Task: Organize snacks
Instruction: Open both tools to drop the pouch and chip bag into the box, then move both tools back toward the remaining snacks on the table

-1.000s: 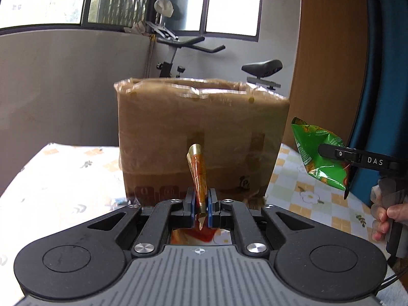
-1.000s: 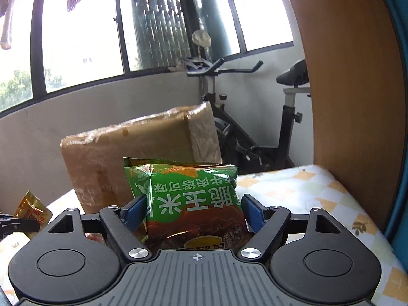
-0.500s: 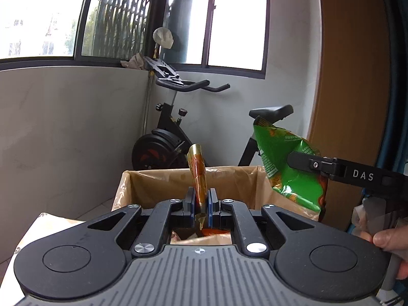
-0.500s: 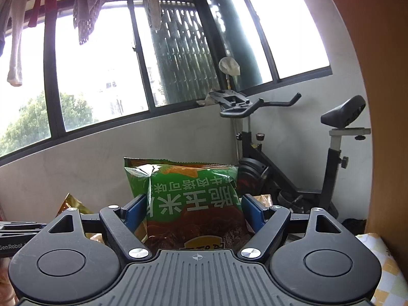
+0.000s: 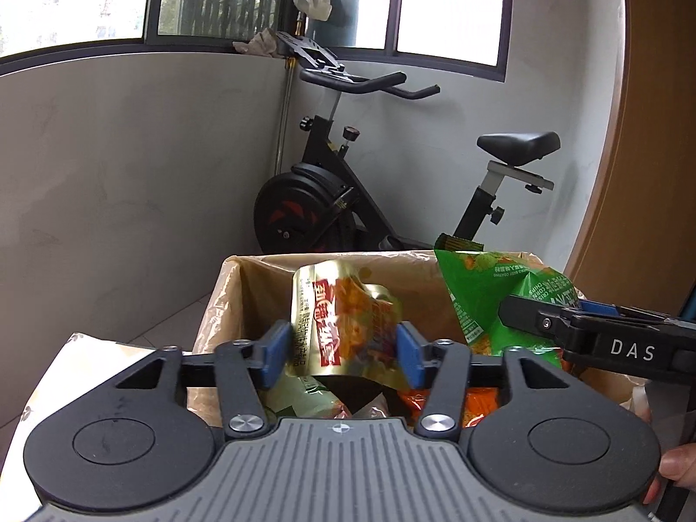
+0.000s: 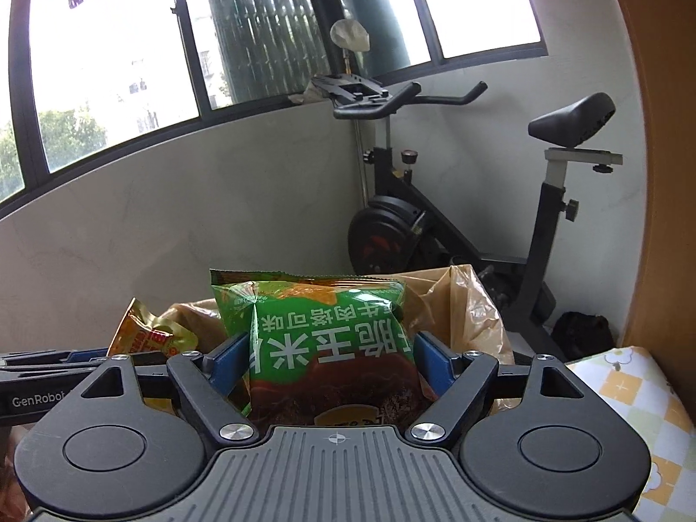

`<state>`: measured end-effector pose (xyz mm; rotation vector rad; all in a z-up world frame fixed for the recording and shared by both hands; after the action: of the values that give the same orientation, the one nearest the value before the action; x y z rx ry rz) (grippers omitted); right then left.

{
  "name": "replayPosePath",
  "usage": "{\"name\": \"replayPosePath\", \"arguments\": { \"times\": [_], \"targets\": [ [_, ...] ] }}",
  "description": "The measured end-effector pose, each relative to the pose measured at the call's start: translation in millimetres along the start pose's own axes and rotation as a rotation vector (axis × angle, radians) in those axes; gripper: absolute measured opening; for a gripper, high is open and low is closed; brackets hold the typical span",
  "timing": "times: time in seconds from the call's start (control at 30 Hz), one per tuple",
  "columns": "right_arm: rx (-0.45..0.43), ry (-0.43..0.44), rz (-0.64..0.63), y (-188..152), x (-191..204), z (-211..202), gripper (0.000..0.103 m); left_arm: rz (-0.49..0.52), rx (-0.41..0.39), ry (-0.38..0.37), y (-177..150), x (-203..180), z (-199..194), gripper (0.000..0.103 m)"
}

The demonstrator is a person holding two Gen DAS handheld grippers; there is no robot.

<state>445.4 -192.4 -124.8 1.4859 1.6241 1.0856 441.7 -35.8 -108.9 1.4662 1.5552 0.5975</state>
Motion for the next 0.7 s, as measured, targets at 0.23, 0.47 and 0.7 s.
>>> {"name": "replayPosePath", "arguments": {
  "times": [0.23,0.47,0.7],
  "targets": [
    [-0.04,0.025,-0.022,7,4,-14,0.092,0.001,-0.005,0.036,-2,12,-12,0.067],
    [-0.068,0.024,-0.049,7,1,-44,0.09,0.017,-0.039,0.056,5,16,-44,0.068],
    [-0.083,0.038,-0.056,-18,0,-83,0.084,-0.005,-0.063,0.037,-6,30,-88,0.069]
  ]
}}
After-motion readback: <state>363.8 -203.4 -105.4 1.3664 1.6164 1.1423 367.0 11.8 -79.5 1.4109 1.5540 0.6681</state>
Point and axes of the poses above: each gripper's, at about its wrist camera, not at the fingertips, and z roughly the way its jaws point, x to its left, y to its top, the point moved 9 cm from there along z, roughly the way its jaws point, and after that the axes turned 15 degrees about -z, right-handed, at the moved point
